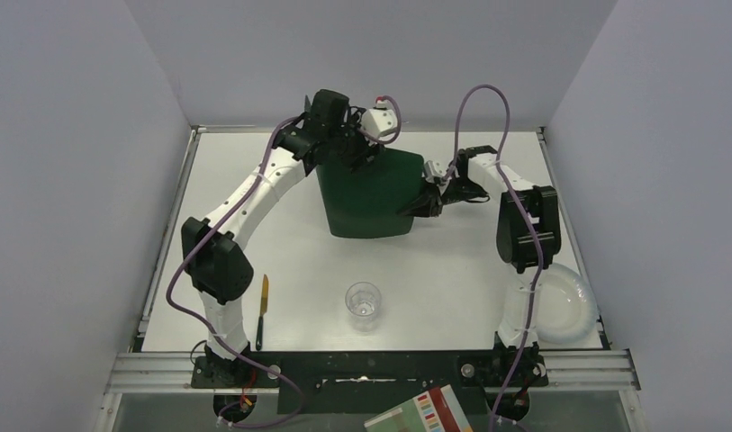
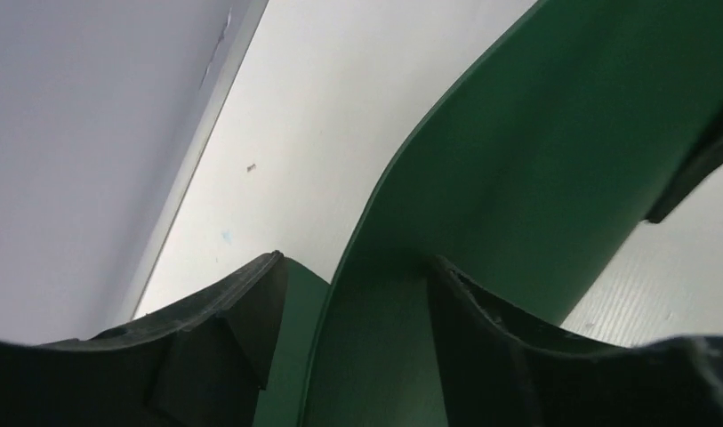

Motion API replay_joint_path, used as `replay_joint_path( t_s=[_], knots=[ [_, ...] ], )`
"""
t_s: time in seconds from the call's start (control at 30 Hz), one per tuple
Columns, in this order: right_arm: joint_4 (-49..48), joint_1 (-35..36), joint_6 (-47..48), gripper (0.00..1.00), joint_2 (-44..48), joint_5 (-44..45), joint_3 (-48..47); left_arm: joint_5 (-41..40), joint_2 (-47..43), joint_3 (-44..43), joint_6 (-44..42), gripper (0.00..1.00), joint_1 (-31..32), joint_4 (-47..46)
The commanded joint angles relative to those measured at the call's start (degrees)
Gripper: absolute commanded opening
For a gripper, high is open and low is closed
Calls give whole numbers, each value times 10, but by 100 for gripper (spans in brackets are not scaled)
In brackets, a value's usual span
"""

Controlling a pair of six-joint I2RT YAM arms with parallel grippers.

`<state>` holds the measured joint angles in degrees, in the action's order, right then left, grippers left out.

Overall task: Set the dinner table for one person
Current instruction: Flatten out the napkin at the center of the board.

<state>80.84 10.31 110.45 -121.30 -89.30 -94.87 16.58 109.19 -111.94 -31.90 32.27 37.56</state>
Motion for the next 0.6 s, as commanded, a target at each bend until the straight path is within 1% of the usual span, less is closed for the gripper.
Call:
replay_joint_path(
  t_s=[0.0, 0.03, 0.1, 0.2, 0.4, 0.47, 0.57],
  knots=[
    [11, -28, 41, 0, 64, -34, 39, -56, -16, 29, -6, 67, -60, -75],
    [11, -33, 40, 0, 68, -31, 44, -54, -14, 30, -11, 70, -66, -75],
    [11, -42, 40, 0, 77, -26, 49, -45, -12, 28, -33, 72, -75, -64],
    [11, -54, 37, 0, 85, -22, 47, -37, -11, 19, -64, 72, -86, -45],
    [10, -73, 33, 0, 97, -17, 39, -65, 1, -7, -109, 66, -110, -8],
    [11, -79, 32, 0, 100, -13, 40, -74, 1, -7, -115, 63, -120, -5],
    [11, -89, 32, 0, 105, -8, 43, -81, 0, -2, -126, 61, -135, -1]
  ],
)
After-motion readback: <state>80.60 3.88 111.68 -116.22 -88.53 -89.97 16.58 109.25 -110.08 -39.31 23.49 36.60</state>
